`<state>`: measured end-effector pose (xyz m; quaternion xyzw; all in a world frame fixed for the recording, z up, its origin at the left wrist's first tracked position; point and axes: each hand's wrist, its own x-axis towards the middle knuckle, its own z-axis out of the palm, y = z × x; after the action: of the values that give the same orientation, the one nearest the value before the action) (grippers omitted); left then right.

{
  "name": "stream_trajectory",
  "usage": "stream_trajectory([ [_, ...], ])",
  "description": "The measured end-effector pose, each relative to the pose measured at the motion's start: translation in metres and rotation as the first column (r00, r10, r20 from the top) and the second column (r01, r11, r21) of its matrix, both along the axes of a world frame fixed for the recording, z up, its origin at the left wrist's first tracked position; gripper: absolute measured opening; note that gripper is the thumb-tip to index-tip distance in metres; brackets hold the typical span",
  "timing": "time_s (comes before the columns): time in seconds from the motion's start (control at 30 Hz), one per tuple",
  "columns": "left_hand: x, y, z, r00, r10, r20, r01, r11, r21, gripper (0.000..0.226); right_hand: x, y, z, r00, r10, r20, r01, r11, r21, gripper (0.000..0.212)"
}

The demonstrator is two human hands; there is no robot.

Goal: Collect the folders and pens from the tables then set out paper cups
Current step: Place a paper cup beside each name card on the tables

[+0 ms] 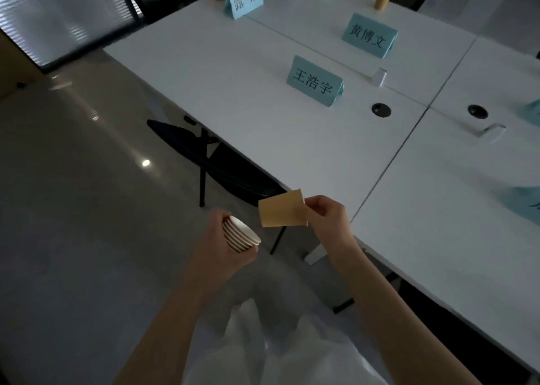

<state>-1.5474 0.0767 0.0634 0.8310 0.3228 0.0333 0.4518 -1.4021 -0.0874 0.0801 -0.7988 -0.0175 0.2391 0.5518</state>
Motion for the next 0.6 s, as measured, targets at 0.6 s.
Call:
stream_trajectory([
  [0.6, 0.146, 0.136, 0.008, 0.996, -0.090, -0.012, 0.090, 0.994, 0.068, 0.060, 0.124, 0.109, -0.047, 0.972, 0.008, 0.236, 0.096, 0.899, -0.428, 0.002],
])
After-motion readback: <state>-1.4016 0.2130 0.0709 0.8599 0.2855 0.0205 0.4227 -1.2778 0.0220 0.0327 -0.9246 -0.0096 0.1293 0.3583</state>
